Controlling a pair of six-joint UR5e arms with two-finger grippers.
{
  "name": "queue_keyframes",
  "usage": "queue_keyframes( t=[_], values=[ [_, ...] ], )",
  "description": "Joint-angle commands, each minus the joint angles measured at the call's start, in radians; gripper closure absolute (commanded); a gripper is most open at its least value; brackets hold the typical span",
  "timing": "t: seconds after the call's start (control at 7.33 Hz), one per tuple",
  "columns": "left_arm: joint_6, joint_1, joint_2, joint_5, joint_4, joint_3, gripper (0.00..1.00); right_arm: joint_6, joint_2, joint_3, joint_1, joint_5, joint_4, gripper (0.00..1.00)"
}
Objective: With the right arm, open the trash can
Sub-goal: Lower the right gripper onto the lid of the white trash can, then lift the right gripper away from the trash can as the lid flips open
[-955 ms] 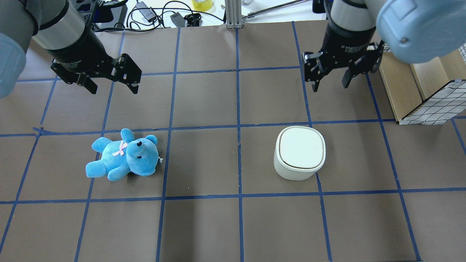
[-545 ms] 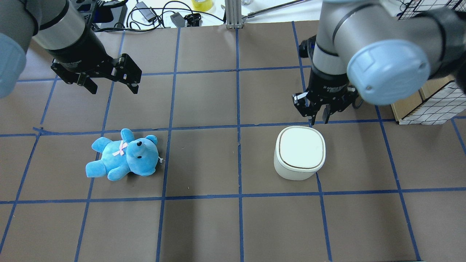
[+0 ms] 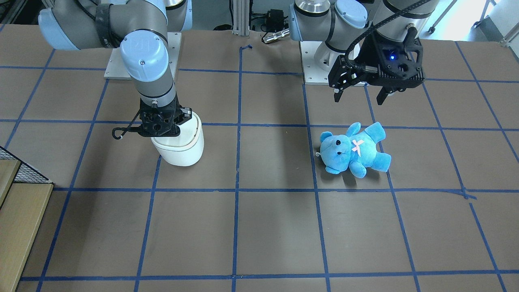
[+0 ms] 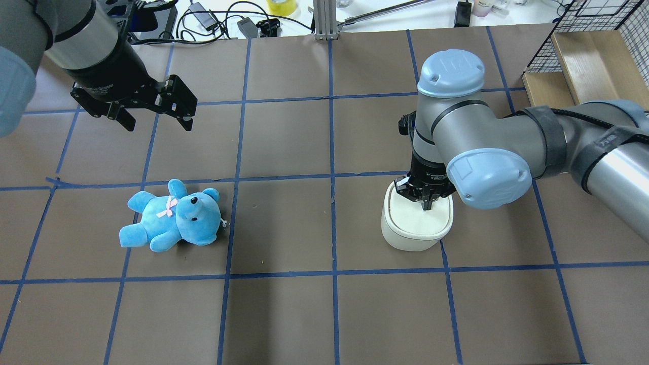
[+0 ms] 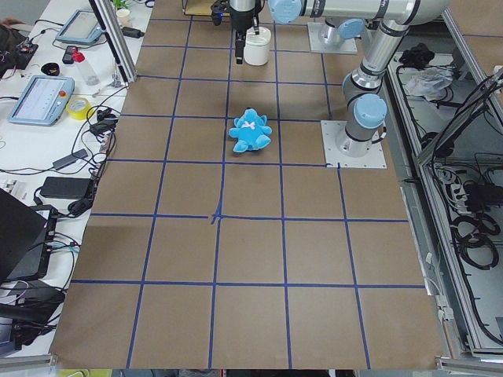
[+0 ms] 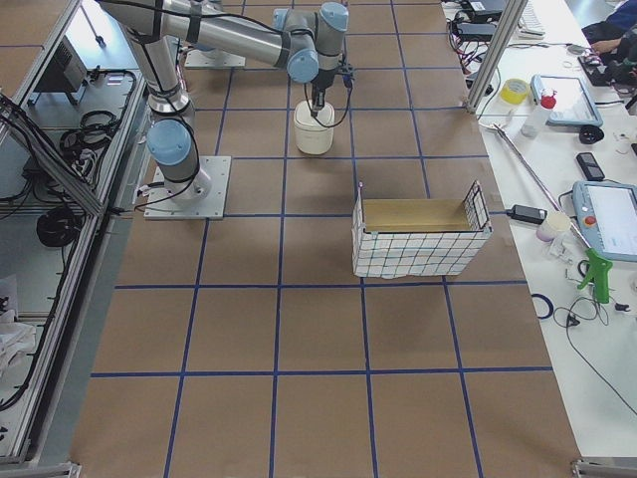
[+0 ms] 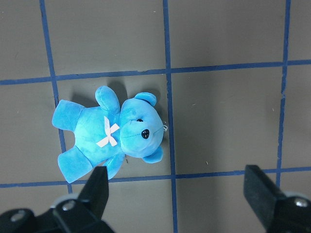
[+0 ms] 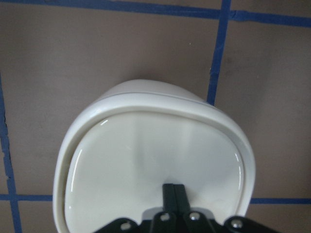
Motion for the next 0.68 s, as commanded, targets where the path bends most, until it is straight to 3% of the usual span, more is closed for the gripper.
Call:
queue_keyframes(
  t=[0.0,0.27,0.41,0.55],
  values=[
    [0.000,0.000,0.000,0.000,0.000,0.000,0.00,0.006,-0.089,-0.068,-0.004,-0.001,0.080,0.00],
    [0.000,0.000,0.000,0.000,0.000,0.000,0.00,0.000,-0.085,-0.324,-0.024,-0.015,0.243,0.00],
    [0.000,0.000,0.000,0.000,0.000,0.000,0.00,-0.008,-0.071,-0.420,-0.049,-0.014,0.315,0.00],
    [0.000,0.000,0.000,0.002,0.000,0.000,0.00,-0.040,-0.068,-0.453,-0.075,-0.002,0.334,0.00]
  ],
)
